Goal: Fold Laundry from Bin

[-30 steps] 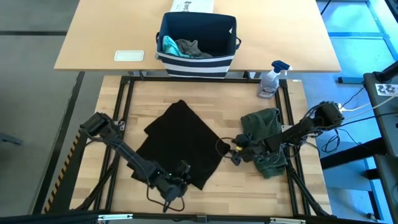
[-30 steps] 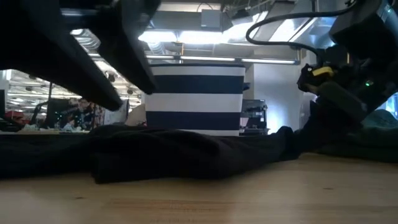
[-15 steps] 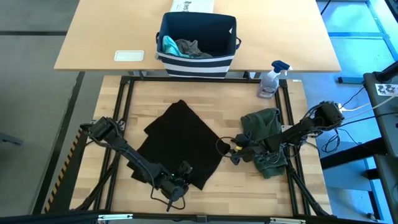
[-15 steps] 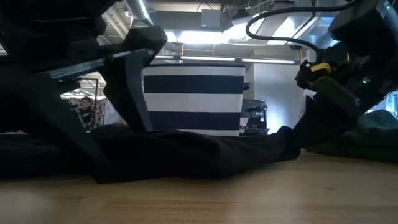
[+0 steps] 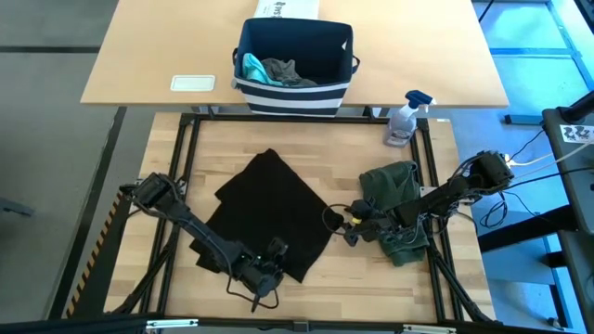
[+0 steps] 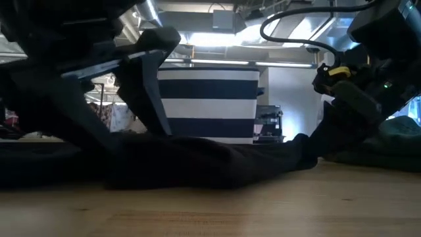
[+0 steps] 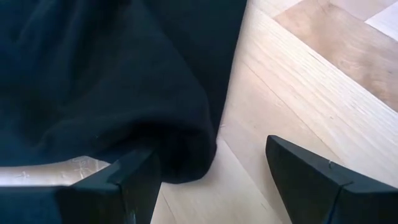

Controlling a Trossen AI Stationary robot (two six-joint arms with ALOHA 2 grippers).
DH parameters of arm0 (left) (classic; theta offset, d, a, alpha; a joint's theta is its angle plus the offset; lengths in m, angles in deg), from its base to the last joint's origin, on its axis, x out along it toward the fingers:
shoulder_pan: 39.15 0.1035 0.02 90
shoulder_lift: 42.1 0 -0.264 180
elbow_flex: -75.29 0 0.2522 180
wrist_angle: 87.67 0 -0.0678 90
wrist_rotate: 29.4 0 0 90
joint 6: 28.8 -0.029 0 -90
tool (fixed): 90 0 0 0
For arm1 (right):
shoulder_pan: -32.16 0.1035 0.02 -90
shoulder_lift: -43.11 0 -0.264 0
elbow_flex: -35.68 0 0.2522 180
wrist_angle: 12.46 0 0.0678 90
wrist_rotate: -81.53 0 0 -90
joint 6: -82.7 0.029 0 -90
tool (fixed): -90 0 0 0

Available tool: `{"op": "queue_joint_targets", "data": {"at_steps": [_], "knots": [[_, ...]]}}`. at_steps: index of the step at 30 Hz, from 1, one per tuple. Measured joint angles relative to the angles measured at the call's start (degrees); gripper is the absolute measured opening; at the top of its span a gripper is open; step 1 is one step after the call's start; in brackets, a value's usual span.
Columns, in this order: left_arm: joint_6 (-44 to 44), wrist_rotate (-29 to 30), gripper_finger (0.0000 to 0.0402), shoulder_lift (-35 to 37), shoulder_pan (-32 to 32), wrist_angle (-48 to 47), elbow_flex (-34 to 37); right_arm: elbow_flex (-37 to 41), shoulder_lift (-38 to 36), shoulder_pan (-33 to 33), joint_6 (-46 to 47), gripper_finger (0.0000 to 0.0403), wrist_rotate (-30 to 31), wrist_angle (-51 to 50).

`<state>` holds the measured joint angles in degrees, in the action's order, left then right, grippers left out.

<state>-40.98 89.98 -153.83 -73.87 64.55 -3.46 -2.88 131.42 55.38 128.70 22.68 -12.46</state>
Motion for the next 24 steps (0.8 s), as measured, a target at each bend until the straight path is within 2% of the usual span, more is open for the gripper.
{"op": "queue_joint_targets", "data": {"at_steps": [9, 24], "knots": [[0.07, -1.74, 0.0185, 2.05, 0.24, -0.51, 0.0, 0.0, -0.02, 0.0, 0.0, 0.0276, -0.29, 0.13], [2.49, 0.07, 0.0177, 1.95, 0.33, -3.15, 0.0, 0.0, -0.04, 0.0, -0.76, 0.0275, 0.63, 0.39]]}}
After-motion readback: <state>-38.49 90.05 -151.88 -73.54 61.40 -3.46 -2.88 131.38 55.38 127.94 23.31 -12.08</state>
